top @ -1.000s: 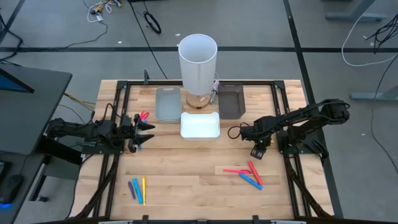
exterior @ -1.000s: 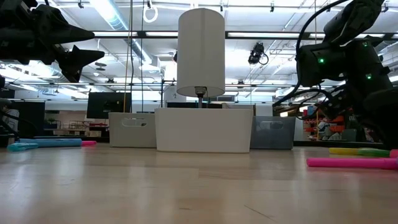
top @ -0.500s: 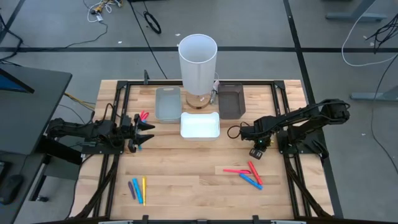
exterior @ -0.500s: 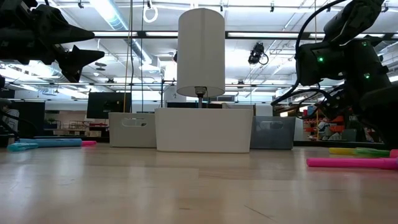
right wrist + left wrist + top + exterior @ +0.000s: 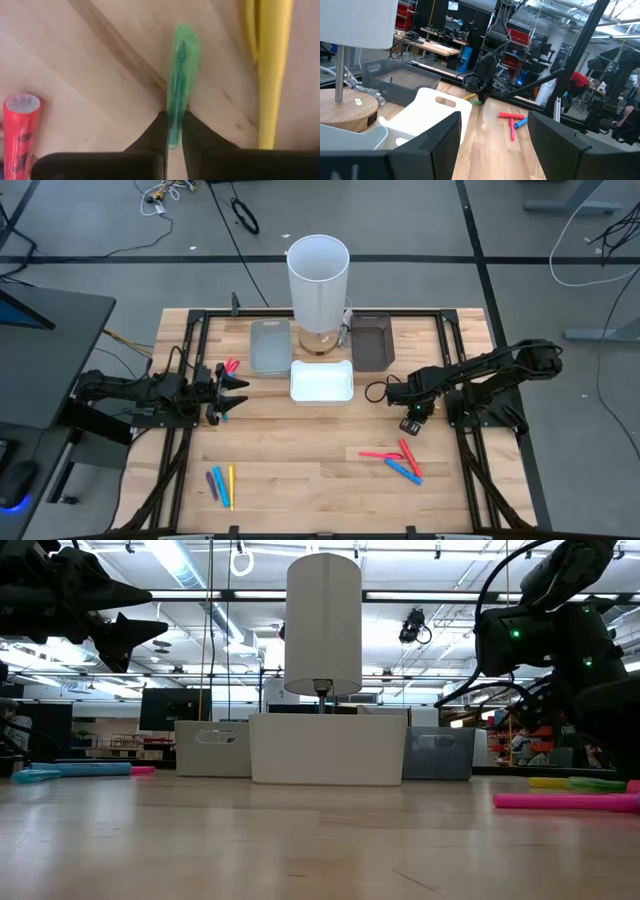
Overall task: Pick & Place Markers
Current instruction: Put the green pen into the white bin
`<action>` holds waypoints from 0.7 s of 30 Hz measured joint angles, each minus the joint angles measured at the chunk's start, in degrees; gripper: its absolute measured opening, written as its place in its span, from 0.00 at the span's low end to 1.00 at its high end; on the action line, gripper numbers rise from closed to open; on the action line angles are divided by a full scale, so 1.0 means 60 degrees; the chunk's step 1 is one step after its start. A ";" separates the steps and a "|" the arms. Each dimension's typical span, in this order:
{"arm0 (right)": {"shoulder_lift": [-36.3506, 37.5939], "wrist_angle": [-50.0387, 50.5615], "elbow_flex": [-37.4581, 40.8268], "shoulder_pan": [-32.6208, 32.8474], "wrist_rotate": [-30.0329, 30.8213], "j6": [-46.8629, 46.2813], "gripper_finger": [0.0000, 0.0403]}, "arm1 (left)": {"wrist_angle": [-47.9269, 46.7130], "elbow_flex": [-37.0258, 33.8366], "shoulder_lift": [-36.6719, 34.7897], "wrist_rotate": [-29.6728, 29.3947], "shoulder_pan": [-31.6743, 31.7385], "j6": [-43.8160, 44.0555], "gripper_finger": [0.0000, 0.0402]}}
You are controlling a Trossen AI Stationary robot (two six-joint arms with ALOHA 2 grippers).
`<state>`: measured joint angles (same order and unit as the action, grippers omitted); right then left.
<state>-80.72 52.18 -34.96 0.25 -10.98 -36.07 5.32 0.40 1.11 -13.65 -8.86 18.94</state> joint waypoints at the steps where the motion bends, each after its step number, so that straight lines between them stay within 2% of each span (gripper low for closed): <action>1: 0.0050 0.0086 -0.0099 0.0000 -0.0004 0.0000 0.08 | 0.0000 0.0000 0.0000 -0.0002 0.0001 -0.0003 0.58; 21: 0.0250 0.2757 -0.3007 0.0350 -0.0077 0.0153 0.07 | 0.0000 -0.0003 0.0000 0.0000 0.0001 0.0000 0.58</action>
<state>-79.22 68.72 -53.00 2.35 -11.44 -35.16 5.32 0.38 1.11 -13.65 -8.85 18.94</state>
